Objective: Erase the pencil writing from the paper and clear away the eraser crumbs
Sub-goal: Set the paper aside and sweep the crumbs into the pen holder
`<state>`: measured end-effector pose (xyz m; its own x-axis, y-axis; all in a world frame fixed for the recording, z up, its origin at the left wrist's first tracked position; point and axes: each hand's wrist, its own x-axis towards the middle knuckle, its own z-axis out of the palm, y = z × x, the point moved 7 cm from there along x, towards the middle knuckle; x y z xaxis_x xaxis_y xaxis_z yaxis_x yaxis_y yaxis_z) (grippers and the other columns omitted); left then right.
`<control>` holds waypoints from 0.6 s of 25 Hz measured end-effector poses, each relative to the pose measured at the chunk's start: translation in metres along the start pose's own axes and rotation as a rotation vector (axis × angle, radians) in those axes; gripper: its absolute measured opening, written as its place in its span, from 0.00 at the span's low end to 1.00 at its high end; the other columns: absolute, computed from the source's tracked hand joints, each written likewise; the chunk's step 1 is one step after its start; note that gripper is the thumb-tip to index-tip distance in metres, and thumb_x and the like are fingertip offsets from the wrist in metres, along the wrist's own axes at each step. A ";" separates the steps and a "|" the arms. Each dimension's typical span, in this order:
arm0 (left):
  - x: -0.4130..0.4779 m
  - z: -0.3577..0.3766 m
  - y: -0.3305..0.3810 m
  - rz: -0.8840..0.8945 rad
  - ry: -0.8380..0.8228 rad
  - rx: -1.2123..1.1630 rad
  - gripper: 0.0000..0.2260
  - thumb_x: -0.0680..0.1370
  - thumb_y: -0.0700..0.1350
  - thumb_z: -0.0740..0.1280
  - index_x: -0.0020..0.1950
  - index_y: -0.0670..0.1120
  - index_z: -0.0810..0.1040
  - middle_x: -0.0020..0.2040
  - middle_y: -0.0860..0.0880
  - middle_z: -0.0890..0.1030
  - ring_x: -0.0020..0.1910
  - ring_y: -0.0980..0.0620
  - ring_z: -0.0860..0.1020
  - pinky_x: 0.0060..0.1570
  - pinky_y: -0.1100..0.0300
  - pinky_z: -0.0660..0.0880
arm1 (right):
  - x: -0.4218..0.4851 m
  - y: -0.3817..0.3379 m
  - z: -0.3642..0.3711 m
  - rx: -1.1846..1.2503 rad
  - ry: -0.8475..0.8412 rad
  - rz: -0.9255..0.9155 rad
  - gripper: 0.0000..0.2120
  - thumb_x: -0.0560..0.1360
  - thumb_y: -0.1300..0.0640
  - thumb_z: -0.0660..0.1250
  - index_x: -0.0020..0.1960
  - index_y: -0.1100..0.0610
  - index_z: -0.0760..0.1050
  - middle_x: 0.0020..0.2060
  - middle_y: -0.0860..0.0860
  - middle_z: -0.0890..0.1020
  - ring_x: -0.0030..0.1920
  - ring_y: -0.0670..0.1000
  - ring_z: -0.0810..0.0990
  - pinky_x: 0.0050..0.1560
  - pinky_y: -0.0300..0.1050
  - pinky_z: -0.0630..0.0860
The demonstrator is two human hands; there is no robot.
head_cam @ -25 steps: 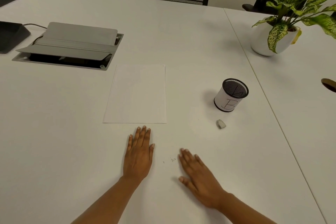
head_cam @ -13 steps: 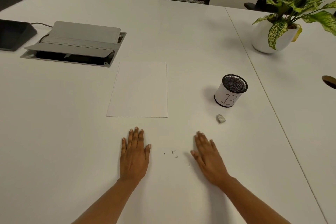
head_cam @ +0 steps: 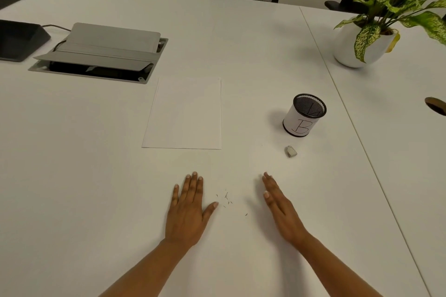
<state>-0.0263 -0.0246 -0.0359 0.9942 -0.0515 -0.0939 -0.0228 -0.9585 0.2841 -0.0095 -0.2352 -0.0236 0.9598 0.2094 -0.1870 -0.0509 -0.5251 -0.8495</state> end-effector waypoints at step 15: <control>-0.029 -0.009 0.012 0.209 0.111 -0.169 0.26 0.80 0.56 0.43 0.70 0.44 0.67 0.71 0.48 0.66 0.72 0.46 0.60 0.71 0.57 0.44 | 0.032 -0.029 0.048 -0.467 -0.229 -0.221 0.22 0.81 0.51 0.48 0.73 0.52 0.49 0.75 0.46 0.50 0.74 0.42 0.45 0.72 0.40 0.38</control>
<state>-0.0543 -0.0318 -0.0216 0.9755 -0.2026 0.0859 -0.2196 -0.8698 0.4419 0.0092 -0.1736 -0.0292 0.8468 0.5020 -0.1761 0.3216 -0.7468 -0.5821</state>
